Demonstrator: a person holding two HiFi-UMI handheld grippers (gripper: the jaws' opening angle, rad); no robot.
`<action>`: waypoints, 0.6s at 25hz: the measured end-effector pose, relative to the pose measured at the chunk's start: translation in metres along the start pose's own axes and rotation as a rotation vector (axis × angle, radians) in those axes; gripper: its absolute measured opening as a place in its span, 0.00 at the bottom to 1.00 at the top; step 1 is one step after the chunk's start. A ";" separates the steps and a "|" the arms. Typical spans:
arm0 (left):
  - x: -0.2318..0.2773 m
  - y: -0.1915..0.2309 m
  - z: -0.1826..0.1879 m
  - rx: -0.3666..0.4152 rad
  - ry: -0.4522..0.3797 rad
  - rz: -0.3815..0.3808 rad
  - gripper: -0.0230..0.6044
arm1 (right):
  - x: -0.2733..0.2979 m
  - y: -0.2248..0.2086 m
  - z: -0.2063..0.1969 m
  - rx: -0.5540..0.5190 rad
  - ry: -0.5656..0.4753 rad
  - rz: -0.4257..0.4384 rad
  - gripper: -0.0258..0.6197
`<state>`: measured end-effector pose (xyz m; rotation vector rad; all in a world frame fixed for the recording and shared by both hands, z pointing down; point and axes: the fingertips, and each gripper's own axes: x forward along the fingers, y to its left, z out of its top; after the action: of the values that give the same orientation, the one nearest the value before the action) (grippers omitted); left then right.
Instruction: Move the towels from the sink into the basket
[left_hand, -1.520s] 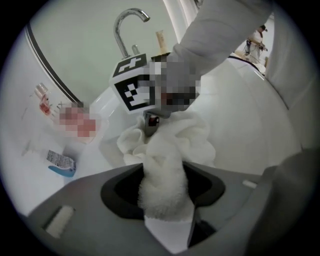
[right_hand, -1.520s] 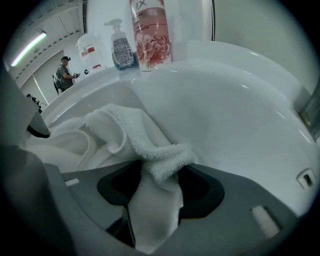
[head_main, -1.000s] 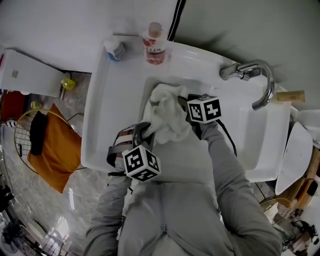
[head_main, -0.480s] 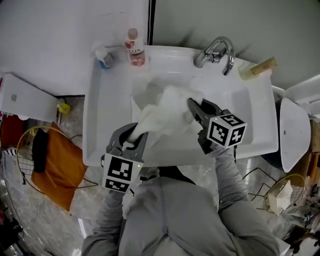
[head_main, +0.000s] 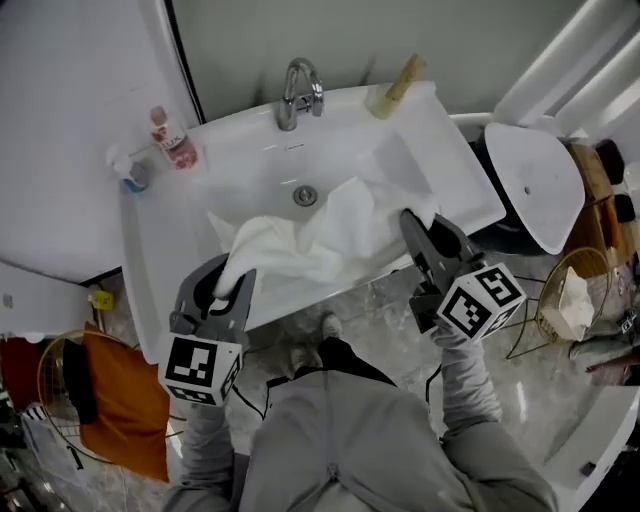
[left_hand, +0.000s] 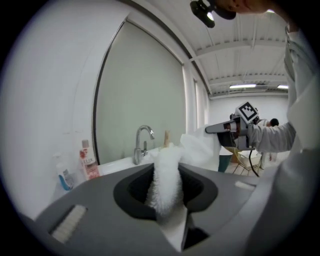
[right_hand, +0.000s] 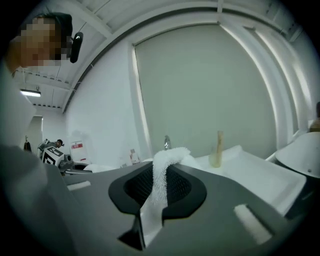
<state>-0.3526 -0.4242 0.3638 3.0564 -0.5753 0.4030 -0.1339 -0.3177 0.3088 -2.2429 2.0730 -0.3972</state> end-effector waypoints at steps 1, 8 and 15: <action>0.007 -0.012 0.008 0.015 -0.018 -0.036 0.28 | -0.021 -0.008 0.008 0.000 -0.029 -0.043 0.10; 0.061 -0.123 0.069 0.099 -0.110 -0.273 0.28 | -0.170 -0.071 0.040 -0.028 -0.182 -0.300 0.09; 0.116 -0.290 0.114 0.132 -0.158 -0.494 0.28 | -0.339 -0.138 0.039 -0.080 -0.225 -0.522 0.10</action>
<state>-0.1157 -0.2007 0.2953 3.2157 0.2236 0.1914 -0.0118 0.0248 0.2518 -2.7132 1.4068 -0.0742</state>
